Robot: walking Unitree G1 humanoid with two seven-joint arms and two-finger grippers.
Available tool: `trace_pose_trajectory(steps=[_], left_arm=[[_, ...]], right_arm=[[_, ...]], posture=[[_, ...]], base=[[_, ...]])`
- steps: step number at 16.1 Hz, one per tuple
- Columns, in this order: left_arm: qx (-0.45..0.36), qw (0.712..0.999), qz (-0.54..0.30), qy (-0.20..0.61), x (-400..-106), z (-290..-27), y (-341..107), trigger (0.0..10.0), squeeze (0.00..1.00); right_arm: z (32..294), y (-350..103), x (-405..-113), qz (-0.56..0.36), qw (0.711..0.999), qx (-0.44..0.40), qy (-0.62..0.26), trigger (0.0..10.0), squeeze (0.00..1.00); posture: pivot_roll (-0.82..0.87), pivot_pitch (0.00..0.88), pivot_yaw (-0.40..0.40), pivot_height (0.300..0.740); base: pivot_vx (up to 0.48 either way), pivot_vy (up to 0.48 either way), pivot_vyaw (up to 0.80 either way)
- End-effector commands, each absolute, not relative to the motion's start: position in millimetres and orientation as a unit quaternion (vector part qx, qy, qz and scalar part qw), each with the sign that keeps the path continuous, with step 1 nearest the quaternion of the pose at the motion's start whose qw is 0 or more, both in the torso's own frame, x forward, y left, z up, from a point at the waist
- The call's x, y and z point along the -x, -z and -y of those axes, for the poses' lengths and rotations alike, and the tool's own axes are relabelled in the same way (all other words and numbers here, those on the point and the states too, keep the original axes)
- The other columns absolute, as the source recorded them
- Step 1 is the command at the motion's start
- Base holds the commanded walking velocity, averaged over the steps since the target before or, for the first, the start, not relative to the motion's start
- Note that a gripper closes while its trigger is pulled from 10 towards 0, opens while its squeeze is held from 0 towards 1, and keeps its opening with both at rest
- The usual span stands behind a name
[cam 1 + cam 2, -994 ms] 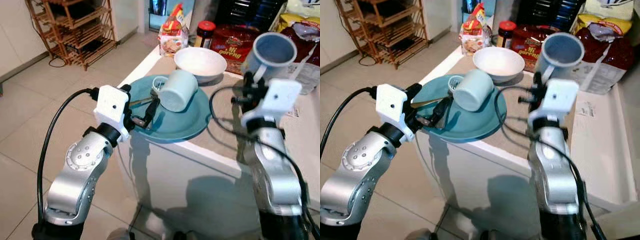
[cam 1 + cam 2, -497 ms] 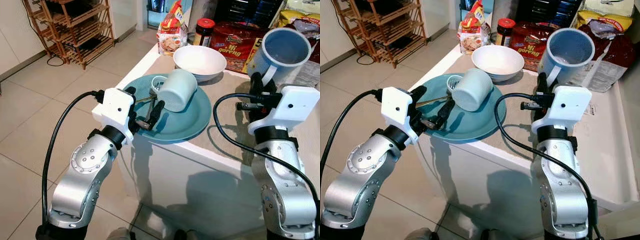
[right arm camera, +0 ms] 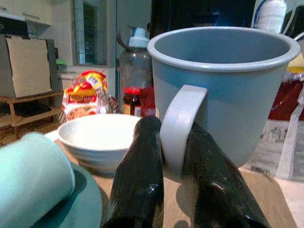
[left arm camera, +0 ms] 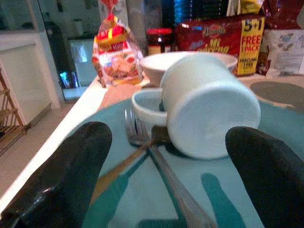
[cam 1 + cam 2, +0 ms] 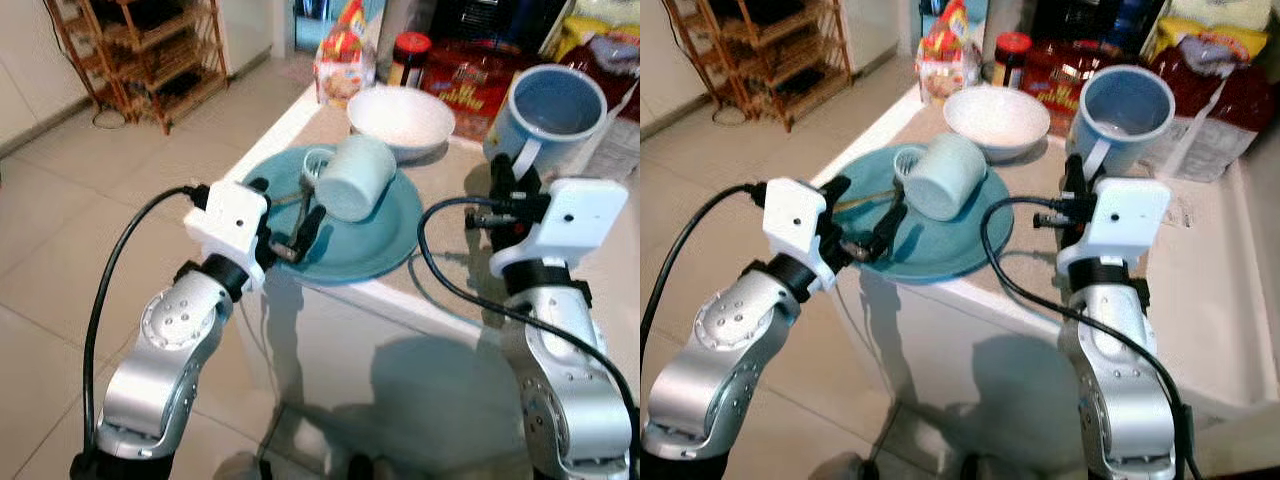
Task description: Setting the table
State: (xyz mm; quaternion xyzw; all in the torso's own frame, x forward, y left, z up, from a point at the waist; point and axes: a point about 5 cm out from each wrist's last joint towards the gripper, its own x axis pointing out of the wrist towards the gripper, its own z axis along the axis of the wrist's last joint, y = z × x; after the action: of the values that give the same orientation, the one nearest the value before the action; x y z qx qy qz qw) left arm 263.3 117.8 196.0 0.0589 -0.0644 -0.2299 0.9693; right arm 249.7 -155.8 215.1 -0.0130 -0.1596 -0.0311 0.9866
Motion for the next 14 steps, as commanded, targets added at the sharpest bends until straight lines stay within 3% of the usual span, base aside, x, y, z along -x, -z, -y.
trace_pose_trajectory(steps=[1, 5, 14], left_arm=[[-0.067, 0.968, 0.068, 0.231, -264.1, -117.8, -198.0, 10.0, 0.00], [-0.080, 0.967, 0.068, 0.233, -265.0, -120.5, -198.7, 10.0, 0.00], [-0.091, 0.967, 0.071, 0.228, -268.0, -122.0, -199.3, 10.0, 0.00]], right_arm=[[155.3, -221.6, -248.1, 0.171, 0.985, 0.011, 0.033, 10.0, 0.00], [156.5, -219.5, -251.2, 0.166, 0.985, 0.005, 0.039, 10.0, 0.00], [161.8, -218.6, -252.8, 0.164, 0.984, 0.011, 0.062, 10.0, 0.00]], posture=[[0.10, 0.077, -0.033, 0.740], [0.11, 0.071, -0.028, 0.740], [0.12, 0.040, -0.035, 0.740]], base=[[-0.334, 0.000, 0.00], [-0.334, 0.000, 0.00], [0.000, 0.000, 0.00]])
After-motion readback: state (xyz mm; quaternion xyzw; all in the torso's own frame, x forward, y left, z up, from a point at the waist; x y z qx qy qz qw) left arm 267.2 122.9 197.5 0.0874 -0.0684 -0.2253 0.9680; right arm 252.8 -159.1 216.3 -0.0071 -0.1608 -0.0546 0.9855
